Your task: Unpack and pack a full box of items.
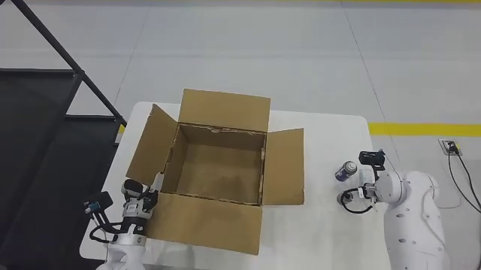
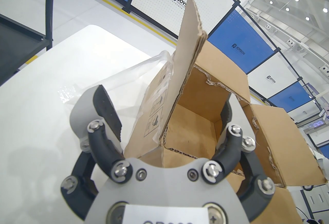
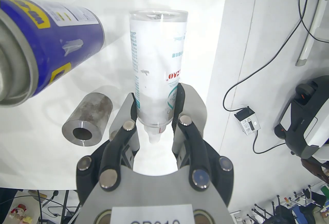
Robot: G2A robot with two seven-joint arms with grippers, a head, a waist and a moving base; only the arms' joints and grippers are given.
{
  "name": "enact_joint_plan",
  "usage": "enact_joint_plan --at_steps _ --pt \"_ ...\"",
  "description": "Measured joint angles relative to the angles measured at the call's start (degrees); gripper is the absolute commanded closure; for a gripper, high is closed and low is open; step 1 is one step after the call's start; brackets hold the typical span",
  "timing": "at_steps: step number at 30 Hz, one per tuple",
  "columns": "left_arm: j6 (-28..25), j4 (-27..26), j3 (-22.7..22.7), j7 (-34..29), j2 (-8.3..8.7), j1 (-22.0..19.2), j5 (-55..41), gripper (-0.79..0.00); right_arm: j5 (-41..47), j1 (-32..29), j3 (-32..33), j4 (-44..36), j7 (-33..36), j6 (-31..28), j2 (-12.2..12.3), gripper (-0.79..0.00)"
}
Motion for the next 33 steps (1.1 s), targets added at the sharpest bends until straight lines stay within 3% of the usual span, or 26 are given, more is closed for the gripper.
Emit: enact_joint_plan --at_steps 10,19,20,22,23,33 --pt "0.0 0.0 0.0 0.0 0.0 0.0 0.0 -0.785 1.7 0.2 -0.3 1.1 -0.8 0.3 0.9 -0.385" --pt "0.0 0.0 0.0 0.0 0.0 0.0 0.0 -0.785 5.5 -4.5 0.5 -8.2 -0.3 2.4 1.3 -0.419" --pt "0.0 0.0 0.0 0.0 0.0 0.0 0.0 -0.785 6.1 -5.1 0.6 -9.4 -0.3 2.7 1.3 -0.465" --pt "0.0 0.0 0.0 0.0 0.0 0.0 0.0 -0.785 8.1 -6.4 1.1 -12.2 -0.6 3.5 1.4 -0.757" --pt "0.0 0.0 0.0 0.0 0.0 0.0 0.0 -0.785 9.4 -6.9 1.4 -13.5 -0.8 3.9 1.4 -0.785" --pt "-0.5 -0.4 -0.3 0.0 0.01 0.2 -0.3 -0.785 27.1 -18.2 -0.1 -35.3 -5.2 8.6 0.6 -0.785"
